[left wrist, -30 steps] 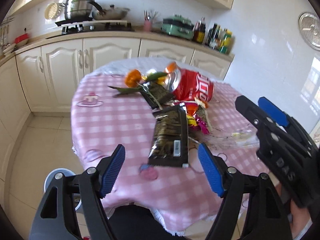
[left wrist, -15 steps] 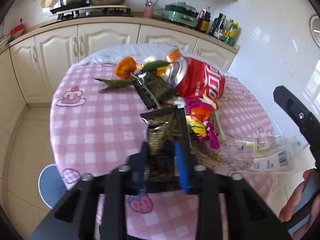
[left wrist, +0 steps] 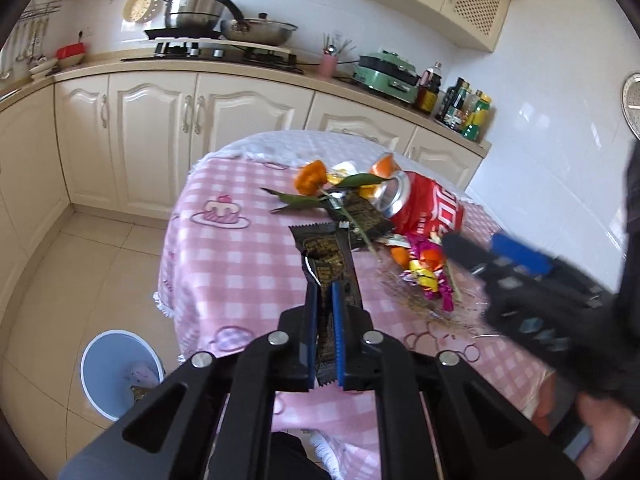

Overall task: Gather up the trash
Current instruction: 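Grasp the dark snack wrapper with the left tool while the right tool grasps the pink candy wrapper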

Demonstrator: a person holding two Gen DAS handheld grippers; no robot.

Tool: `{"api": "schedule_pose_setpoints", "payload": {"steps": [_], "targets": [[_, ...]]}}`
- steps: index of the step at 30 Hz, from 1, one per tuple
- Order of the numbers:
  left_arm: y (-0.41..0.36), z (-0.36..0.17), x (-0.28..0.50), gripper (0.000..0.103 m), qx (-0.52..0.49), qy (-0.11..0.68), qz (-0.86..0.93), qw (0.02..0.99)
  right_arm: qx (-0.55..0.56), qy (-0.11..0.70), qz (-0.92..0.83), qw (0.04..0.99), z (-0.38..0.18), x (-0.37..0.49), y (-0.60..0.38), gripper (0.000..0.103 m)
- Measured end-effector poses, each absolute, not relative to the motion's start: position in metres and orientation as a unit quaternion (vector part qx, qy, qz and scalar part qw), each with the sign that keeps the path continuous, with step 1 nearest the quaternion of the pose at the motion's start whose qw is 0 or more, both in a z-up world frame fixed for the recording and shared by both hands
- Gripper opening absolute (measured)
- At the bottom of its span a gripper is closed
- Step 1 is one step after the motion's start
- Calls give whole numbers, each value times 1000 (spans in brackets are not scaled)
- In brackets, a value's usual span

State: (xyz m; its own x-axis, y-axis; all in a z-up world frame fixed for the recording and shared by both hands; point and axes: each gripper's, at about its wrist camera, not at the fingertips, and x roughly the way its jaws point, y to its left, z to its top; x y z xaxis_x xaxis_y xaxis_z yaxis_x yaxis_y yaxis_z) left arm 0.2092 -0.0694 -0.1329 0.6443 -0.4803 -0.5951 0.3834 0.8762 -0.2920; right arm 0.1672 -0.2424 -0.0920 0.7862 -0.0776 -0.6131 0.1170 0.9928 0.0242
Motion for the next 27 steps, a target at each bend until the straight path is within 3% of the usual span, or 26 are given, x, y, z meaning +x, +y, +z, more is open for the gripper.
{"api": "schedule_pose_setpoints", "payload": {"steps": [6,8,22,27], "targets": [[-50,-140,212,4,-89,349,-235,903,17,369,-71,927,-122,190,-236,46],[-47,-141,213,4,-95,347,-237,903,20,368,-74,927,-124,191,-239,31],[-31,-134,214,4,-127,321,-261,901,31,265,-23,963,-84,171,-217,25],[-17,-131,214,4,-139,314,-258,903,27,265,12,964,-83,178,-195,25]]}}
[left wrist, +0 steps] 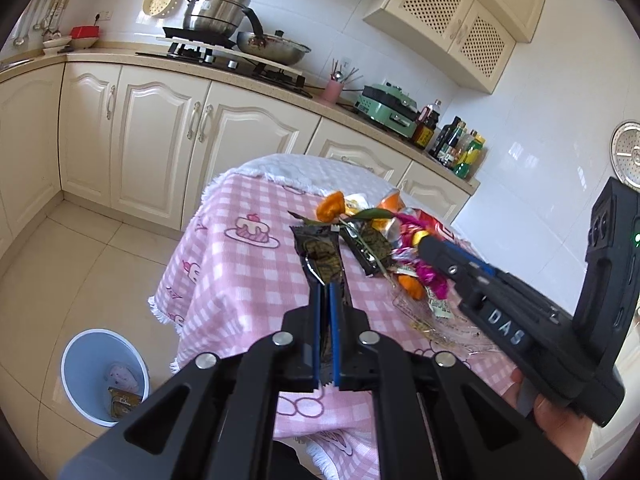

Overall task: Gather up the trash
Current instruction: 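Grasp the dark snack wrapper with the left tool while the right tool grasps the pink candy wrapper, then carry both wrappers with both tools over the blue bin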

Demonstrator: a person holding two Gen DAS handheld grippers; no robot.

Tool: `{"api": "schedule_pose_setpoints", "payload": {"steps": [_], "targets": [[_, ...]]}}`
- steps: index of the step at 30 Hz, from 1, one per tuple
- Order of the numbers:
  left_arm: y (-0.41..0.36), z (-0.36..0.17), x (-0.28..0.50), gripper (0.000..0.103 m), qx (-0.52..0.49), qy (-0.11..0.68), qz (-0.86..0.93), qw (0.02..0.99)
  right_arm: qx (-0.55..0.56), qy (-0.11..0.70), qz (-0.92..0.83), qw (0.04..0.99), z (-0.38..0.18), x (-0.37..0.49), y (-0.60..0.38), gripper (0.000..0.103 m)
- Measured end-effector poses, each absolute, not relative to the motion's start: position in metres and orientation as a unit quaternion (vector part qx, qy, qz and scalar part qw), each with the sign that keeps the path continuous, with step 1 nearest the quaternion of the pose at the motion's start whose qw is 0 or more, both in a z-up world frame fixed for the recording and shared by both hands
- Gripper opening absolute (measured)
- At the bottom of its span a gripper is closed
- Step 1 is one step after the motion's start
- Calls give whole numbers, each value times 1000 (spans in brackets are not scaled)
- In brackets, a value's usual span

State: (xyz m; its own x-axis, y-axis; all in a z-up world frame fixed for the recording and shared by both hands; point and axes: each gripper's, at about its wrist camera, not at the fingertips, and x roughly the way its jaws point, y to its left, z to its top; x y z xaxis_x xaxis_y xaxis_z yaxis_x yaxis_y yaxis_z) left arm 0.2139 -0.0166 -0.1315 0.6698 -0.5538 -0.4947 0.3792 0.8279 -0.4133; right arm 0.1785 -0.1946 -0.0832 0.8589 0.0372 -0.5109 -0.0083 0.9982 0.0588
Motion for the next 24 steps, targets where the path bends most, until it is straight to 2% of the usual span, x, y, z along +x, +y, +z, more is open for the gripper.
{"api": "schedule_pose_setpoints", "payload": {"steps": [13,24], "targets": [[92,-150,218,4,-165,310,-162,922,3,304,156,940,-111,218,-68,25],[208,-263,268,4,-194,405,-16,893,-17,409,231,883,-224,292,56,25]]}}
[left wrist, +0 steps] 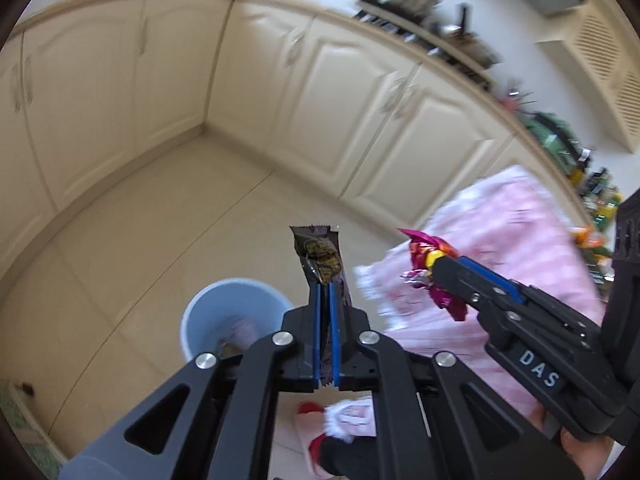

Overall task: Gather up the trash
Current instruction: 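Carry both wrappers with both tools over the blue bin, then open both tools to drop the wrappers into the bin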

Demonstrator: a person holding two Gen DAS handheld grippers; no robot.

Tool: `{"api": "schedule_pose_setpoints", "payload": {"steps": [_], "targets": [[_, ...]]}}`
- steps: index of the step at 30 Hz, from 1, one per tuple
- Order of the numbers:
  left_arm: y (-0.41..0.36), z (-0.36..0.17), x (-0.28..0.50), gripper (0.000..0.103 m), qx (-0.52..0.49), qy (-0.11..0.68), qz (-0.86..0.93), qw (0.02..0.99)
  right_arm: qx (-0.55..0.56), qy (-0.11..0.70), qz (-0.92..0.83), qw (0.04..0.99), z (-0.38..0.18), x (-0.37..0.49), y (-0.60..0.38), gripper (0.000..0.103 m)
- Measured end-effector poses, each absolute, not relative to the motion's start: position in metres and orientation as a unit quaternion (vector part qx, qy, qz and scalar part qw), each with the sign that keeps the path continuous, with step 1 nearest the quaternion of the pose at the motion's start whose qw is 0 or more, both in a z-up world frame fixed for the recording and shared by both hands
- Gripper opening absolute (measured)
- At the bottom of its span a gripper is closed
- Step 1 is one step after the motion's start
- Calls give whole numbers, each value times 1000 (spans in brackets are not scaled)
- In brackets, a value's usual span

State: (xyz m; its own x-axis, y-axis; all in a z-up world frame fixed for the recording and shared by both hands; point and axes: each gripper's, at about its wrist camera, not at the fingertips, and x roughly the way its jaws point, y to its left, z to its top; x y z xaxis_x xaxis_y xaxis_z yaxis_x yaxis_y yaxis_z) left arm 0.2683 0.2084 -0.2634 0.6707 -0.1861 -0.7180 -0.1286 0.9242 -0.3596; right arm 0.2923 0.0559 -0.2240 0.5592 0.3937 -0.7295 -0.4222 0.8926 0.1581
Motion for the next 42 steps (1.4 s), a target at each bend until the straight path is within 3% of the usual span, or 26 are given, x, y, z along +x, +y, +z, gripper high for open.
{"api": "schedule_pose_setpoints", "payload": {"steps": [7,9,11,39,40,42], "targets": [[239,-329,312,7,-207,459,2,864,-20,463,227,857,-286,323,86,25],[242,-344,317,30,-201,467,7,861,-21,473,225,852,-297,329,89,25],[247,-353,320,36,-201,471,18,859,-22,481,223,848,-305,331,92,25],[277,-371,306,41,-230,479,61,845,-35,489,231,840,-335,352,133,28],[278,-371,306,41,-229,479,61,845,-36,489,230,841,-335,352,134,30],[279,-371,306,41,-227,478,62,846,-37,487,227,843,-335,352,136,46]]}}
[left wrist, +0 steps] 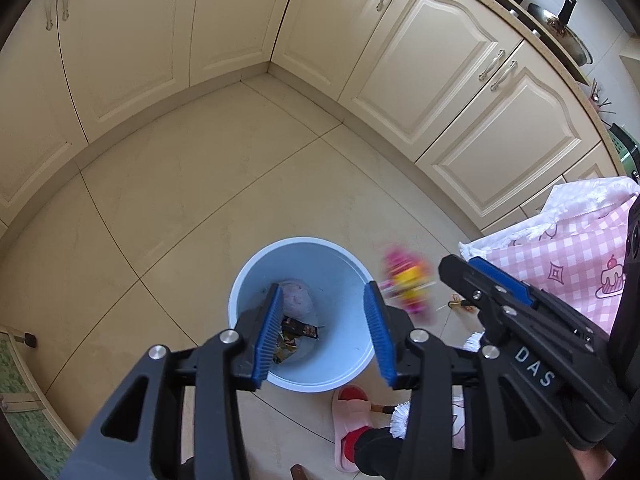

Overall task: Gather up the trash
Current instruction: 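Open both tools to drop the wrappers into the bin, then move both open tools back toward the table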

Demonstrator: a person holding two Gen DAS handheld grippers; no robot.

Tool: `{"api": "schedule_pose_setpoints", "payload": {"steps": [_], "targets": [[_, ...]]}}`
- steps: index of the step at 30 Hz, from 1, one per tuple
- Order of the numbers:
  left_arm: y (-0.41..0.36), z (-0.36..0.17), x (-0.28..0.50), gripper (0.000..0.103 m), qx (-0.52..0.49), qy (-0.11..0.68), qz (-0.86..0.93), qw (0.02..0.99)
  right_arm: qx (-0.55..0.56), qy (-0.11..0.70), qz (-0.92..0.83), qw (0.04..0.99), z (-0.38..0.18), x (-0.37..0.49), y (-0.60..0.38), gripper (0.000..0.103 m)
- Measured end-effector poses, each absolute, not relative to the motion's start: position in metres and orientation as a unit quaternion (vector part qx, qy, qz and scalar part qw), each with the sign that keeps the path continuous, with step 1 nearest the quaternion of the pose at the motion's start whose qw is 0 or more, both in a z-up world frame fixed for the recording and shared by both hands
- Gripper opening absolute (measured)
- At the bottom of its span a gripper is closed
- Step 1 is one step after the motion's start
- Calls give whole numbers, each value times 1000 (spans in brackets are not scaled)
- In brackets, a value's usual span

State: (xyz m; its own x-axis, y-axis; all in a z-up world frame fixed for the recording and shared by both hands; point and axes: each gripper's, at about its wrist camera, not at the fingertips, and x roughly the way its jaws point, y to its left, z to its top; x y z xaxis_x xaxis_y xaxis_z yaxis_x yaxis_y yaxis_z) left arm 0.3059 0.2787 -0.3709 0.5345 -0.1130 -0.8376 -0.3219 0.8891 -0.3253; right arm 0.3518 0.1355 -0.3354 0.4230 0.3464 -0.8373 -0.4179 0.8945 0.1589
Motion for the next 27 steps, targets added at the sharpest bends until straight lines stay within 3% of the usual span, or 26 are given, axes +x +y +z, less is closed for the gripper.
{"api": "schedule_pose_setpoints", "payload": {"steps": [11,18,27], "targets": [[270,-348,293,42,-202,461,64,862,-50,453,207,866,-296,337,108,48],[239,-286,266,42,-181,413,44,891,-55,385,170,906,-220,296,54,48],[142,-197,222,48,-141,358,-54,921,-55,291,108,949,-121,222,-49,48]]}}
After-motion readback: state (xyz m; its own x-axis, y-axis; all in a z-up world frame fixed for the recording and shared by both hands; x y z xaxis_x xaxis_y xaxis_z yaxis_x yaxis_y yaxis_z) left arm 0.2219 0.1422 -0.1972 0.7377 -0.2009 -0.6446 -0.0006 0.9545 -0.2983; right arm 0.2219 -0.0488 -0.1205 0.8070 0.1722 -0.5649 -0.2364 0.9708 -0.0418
